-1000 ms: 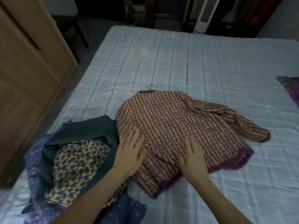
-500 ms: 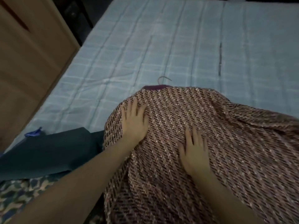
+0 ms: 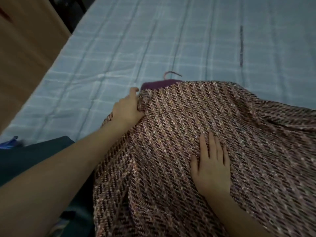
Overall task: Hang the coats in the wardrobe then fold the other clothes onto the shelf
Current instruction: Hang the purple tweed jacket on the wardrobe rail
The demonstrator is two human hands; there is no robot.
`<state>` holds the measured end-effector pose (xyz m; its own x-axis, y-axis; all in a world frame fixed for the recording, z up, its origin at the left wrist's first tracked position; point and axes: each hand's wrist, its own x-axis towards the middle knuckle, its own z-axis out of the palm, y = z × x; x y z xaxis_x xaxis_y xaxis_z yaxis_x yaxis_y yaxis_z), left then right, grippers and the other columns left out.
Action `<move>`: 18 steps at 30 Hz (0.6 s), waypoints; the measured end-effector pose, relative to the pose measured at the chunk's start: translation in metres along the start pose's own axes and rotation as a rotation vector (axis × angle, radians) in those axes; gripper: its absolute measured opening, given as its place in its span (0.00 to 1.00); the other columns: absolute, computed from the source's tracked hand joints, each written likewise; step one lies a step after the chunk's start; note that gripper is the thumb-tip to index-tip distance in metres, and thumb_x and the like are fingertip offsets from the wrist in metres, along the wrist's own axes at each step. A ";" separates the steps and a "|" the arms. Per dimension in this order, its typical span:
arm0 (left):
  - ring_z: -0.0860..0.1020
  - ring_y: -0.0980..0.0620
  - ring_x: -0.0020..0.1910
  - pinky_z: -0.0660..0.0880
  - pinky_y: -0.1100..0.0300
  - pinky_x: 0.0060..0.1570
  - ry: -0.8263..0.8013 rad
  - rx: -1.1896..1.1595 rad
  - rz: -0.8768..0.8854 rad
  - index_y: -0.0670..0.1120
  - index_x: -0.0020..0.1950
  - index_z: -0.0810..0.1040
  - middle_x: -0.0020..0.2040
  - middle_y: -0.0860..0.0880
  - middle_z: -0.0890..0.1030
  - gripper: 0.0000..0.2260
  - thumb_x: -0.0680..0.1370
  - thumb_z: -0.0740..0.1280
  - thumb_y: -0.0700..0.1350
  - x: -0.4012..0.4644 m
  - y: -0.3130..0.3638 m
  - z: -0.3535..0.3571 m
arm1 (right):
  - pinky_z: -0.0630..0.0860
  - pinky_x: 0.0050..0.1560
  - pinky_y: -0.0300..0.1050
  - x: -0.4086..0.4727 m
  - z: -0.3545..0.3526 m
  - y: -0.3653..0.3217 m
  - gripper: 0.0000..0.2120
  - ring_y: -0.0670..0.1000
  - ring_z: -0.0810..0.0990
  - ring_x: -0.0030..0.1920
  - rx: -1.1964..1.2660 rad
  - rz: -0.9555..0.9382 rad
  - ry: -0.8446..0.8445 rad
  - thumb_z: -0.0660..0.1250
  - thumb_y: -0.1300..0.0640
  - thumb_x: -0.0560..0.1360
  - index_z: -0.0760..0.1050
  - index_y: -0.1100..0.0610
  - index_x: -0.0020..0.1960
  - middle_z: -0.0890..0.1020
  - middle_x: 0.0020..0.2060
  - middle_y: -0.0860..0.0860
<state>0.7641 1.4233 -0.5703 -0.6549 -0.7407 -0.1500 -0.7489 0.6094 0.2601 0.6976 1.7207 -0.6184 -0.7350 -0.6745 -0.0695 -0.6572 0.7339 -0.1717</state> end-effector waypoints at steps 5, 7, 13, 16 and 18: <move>0.78 0.38 0.51 0.73 0.51 0.44 -0.069 0.127 0.037 0.48 0.62 0.69 0.51 0.43 0.80 0.19 0.73 0.68 0.46 -0.009 0.020 -0.005 | 0.48 0.76 0.53 -0.001 -0.002 -0.001 0.31 0.51 0.47 0.78 0.017 0.003 -0.004 0.47 0.42 0.79 0.45 0.50 0.80 0.50 0.79 0.51; 0.77 0.39 0.54 0.73 0.50 0.49 -0.020 0.100 0.042 0.50 0.64 0.71 0.53 0.43 0.79 0.21 0.72 0.68 0.41 -0.024 0.025 0.004 | 0.48 0.76 0.53 -0.001 -0.003 -0.001 0.31 0.51 0.47 0.78 0.018 0.000 -0.007 0.47 0.42 0.79 0.46 0.50 0.80 0.50 0.79 0.51; 0.63 0.38 0.67 0.65 0.42 0.66 -0.023 0.041 0.086 0.52 0.71 0.67 0.70 0.43 0.66 0.27 0.74 0.69 0.52 -0.043 0.009 0.024 | 0.48 0.76 0.53 -0.001 -0.001 -0.001 0.31 0.51 0.48 0.78 0.036 -0.002 0.000 0.47 0.42 0.79 0.47 0.51 0.79 0.52 0.79 0.52; 0.65 0.40 0.68 0.67 0.44 0.65 -0.136 0.033 0.144 0.56 0.73 0.66 0.71 0.45 0.69 0.28 0.74 0.60 0.63 -0.047 0.002 0.014 | 0.49 0.76 0.54 -0.001 0.000 -0.001 0.32 0.52 0.48 0.78 0.032 -0.005 -0.005 0.48 0.43 0.79 0.46 0.51 0.79 0.51 0.79 0.52; 0.68 0.41 0.64 0.69 0.46 0.62 -0.151 0.020 0.165 0.57 0.71 0.68 0.65 0.45 0.72 0.25 0.76 0.57 0.64 -0.048 0.000 0.005 | 0.49 0.76 0.54 0.000 -0.001 -0.001 0.32 0.52 0.49 0.78 0.032 -0.004 -0.007 0.48 0.43 0.79 0.46 0.51 0.79 0.52 0.79 0.52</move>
<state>0.7949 1.4601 -0.5677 -0.7751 -0.5809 -0.2488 -0.6315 0.7254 0.2739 0.6985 1.7203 -0.6175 -0.7310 -0.6782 -0.0758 -0.6544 0.7281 -0.2038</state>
